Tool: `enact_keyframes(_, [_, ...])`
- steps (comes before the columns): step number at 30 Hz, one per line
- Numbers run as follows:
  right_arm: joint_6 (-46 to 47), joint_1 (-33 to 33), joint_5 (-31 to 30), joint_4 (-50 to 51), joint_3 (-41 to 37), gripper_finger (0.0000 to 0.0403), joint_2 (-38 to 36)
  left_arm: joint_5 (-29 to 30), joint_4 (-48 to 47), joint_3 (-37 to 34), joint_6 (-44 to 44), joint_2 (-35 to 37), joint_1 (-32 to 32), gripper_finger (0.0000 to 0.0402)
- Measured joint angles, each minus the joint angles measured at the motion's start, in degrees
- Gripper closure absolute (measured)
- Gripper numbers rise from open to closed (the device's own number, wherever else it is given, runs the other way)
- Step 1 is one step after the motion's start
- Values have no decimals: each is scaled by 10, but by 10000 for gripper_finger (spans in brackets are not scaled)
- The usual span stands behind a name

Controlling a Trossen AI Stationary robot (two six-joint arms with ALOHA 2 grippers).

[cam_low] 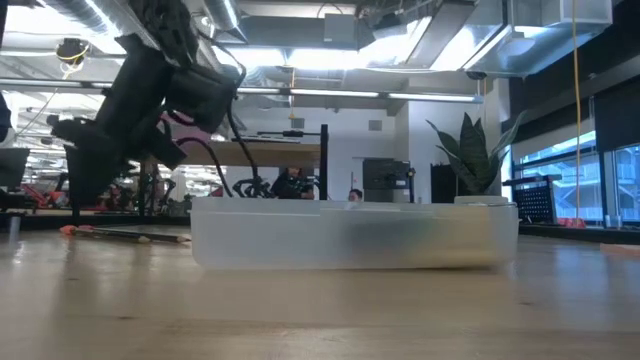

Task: Pack school essentials
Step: Put the pink pencil into the blue supply box

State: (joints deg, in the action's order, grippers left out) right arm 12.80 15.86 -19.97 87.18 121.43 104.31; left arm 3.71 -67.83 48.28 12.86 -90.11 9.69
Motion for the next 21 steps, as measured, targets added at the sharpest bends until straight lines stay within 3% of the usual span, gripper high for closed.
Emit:
enact_keyframes(7, [-10,0,0,-3,0,247,0,31,47,-20,-15,0,15,266])
enact_keyframes(21, [-13,0,0,-8,0,247,0,16,54,-20,-43,0,23,266])
